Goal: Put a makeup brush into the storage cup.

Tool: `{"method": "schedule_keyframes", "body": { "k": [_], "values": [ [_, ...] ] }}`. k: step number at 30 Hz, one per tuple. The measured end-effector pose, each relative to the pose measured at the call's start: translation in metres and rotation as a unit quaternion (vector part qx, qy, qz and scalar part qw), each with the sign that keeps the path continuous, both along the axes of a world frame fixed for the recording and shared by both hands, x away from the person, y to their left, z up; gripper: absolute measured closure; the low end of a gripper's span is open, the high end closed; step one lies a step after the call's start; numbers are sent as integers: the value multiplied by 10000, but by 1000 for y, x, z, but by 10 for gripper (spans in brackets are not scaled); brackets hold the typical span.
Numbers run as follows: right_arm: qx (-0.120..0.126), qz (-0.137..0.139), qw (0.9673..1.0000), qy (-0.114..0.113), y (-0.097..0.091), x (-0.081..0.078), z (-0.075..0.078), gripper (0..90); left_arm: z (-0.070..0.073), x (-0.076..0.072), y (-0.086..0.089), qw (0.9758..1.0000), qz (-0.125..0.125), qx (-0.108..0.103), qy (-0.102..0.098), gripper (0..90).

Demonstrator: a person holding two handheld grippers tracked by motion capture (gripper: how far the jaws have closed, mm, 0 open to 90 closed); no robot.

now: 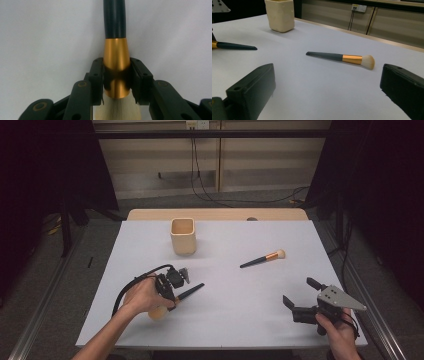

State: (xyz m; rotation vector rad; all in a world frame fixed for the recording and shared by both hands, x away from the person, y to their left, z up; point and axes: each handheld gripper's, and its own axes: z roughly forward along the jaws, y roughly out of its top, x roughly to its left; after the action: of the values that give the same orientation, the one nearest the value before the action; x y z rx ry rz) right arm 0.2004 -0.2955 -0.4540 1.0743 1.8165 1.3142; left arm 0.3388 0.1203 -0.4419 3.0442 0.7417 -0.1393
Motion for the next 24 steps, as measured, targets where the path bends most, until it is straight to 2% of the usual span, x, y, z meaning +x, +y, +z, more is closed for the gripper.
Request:
{"method": "schedule_keyframes", "body": {
  "k": [4,10,13,24],
  "values": [
    [1,15,10000,0,0,0,0,0,0,0,-1,10000,-9,29,-24,664],
    [2,4,10000,12,0,0,0,0,1,2,1,10000,38,-30,55,665],
    [2,4,10000,13,0,0,0,0,3,2,3,9999,52,-86,59,666],
    [13,-8,10000,14,0,0,0,0,15,6,18,9985,350,-430,-25,665]
  ]
}}
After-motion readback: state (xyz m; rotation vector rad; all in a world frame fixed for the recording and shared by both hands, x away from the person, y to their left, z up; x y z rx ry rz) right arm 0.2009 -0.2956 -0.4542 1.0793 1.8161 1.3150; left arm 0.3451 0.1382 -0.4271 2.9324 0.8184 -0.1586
